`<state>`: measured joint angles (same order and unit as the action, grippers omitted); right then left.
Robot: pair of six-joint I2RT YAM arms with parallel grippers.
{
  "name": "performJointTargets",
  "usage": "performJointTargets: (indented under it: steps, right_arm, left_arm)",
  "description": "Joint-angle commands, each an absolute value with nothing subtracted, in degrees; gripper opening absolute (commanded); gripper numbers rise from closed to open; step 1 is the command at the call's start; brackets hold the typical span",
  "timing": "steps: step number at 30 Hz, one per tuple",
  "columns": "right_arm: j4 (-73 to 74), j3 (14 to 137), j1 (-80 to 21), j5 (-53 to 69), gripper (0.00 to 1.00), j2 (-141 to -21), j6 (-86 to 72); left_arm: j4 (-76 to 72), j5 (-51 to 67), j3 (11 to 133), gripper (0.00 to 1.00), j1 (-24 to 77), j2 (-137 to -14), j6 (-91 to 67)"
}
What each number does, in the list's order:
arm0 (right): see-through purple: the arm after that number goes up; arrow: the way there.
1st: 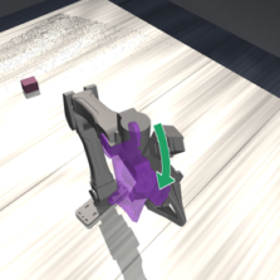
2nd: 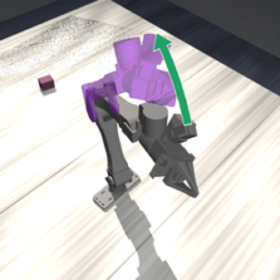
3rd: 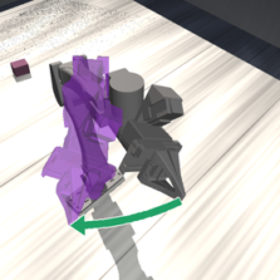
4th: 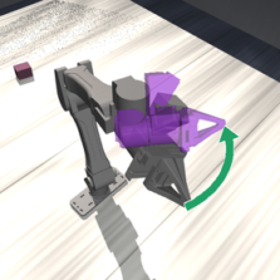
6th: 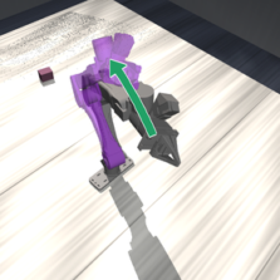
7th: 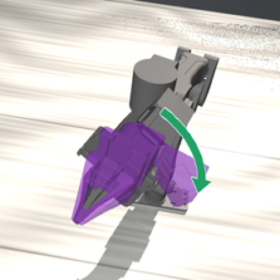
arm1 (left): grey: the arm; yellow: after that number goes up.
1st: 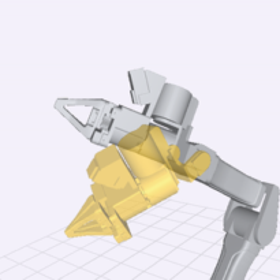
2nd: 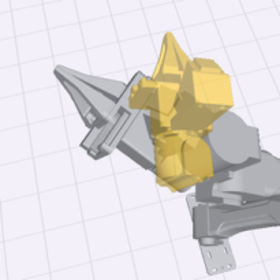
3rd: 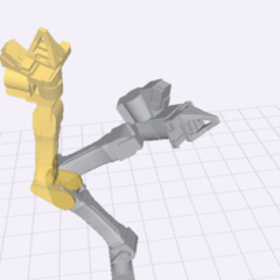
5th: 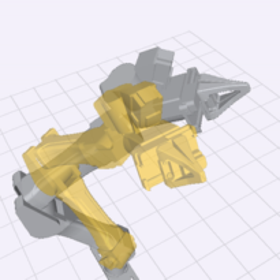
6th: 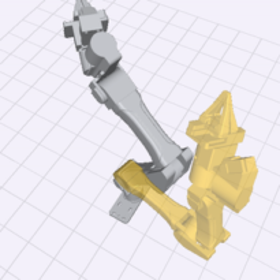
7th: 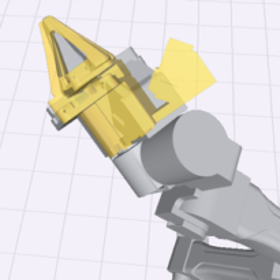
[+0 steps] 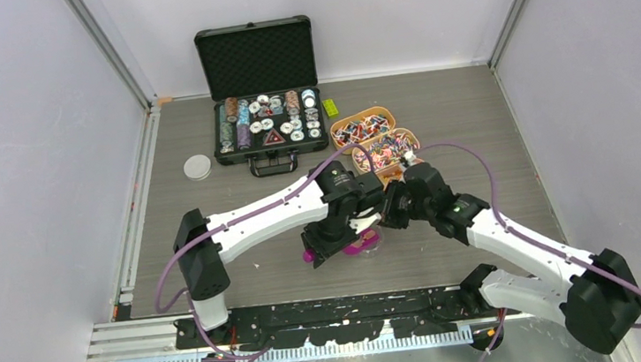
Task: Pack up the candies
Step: Place the fake candies in the packing bottle.
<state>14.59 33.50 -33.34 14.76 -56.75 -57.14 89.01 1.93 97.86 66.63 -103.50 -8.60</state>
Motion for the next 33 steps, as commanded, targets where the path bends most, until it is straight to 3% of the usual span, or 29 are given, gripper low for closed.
performJointTargets:
  steps: [1,15,33]
  right_arm:
    - [10.1,33.1,-38.4,8.4,0.01,-58.3,-59.6]
    - [9.0,31.2,-47.3,3.8,0.01,-61.3,-61.4]
    - [9.7,31.1,-48.4,2.1,0.01,-61.7,-60.9]
  left_arm:
    - [93.8,1.3,100.9,0.00,66.9,-103.4,-8.8]
    - [91.2,-0.8,102.1,0.00,65.7,-102.2,-9.3]
    - [84.3,-1.6,101.9,0.00,63.1,-98.4,-9.8]
